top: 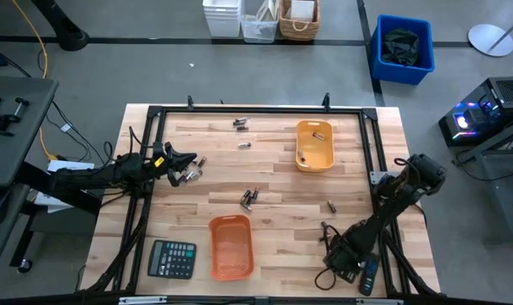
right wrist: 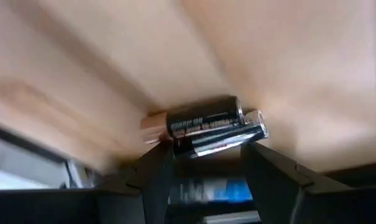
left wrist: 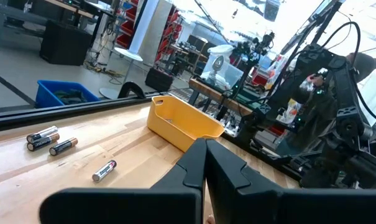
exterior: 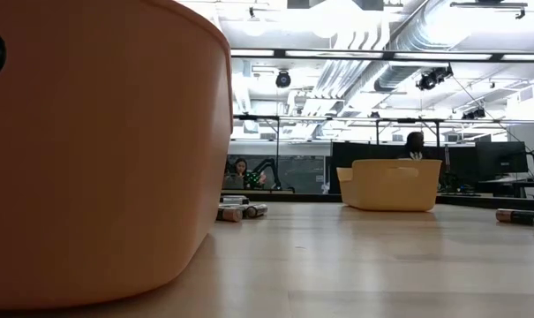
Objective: Sort batteries
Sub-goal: Put the silver battery into the yellow bin
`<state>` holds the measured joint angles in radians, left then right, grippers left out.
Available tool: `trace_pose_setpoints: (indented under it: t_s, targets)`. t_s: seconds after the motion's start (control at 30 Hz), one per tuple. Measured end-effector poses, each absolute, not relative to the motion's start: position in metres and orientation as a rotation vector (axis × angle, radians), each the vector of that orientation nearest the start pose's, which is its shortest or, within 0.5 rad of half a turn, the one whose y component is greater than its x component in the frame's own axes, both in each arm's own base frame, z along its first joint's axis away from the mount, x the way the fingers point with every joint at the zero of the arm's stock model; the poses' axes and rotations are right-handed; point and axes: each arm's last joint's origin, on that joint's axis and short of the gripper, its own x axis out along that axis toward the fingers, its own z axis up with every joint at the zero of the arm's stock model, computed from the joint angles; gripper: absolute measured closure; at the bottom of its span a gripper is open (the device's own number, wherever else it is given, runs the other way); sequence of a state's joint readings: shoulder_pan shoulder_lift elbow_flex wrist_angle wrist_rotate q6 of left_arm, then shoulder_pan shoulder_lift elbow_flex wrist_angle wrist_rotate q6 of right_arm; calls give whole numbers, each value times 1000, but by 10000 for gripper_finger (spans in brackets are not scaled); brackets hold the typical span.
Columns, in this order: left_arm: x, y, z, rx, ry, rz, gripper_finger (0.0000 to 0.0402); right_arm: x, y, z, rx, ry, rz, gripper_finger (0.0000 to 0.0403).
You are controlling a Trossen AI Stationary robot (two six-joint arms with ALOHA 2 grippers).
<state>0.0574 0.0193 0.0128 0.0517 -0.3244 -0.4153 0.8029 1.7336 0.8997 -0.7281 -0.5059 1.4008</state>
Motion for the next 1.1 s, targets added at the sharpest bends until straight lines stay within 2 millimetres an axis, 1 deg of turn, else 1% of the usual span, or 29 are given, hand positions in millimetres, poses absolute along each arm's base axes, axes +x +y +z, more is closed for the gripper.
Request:
trace_pose_setpoints:
  t_s: [0.13, 0.27, 0.37, 0.53, 0.6, 0.63, 0.77, 0.8, 0.87, 0.93, 0.97, 1.03, 1.1]
  targets:
    - [96, 15, 171, -416, -124, 367, 401, 187, 196, 129, 667, 1917, -322, 219]
    - [96, 15, 171, -416, -123, 367, 401, 190, 189, 129, 648, 1908, -357, 219]
    - [96, 15, 171, -416, -123, 367, 401, 189, 188, 129, 642, 1898, -381, 219]
    - [96, 15, 171, -416, -124, 367, 401, 189, 188, 129, 689, 1856, -496, 225]
    - [96, 15, 171, -416, -123, 368, 401, 190, 188, 127, 707, 1853, -536, 245]
    - [96, 15, 171, -416, -123, 367, 401, 191, 188, 125, 716, 1855, -557, 262]
    - [96, 15, 171, -416, -124, 367, 401, 190, 190, 121, 712, 1855, -590, 365]
    - [96, 15, 171, -416, -123, 367, 401, 190, 190, 123, 710, 1847, -590, 368]
    - [96, 15, 171, -416, -123, 367, 401, 190, 190, 131, 702, 1826, -585, 368]
    - [96, 15, 171, -416, -123, 367, 401, 188, 185, 146, 640, 1794, -605, 368]
    - [96, 15, 171, -416, -123, 367, 401, 188, 183, 158, 632, 1790, -588, 368]
    - [96, 15, 171, -416, -123, 368, 401, 193, 181, 187, 670, 1736, -509, 368]
    - [96, 15, 171, -416, -124, 367, 401, 194, 168, 211, 690, 1677, -503, 368]
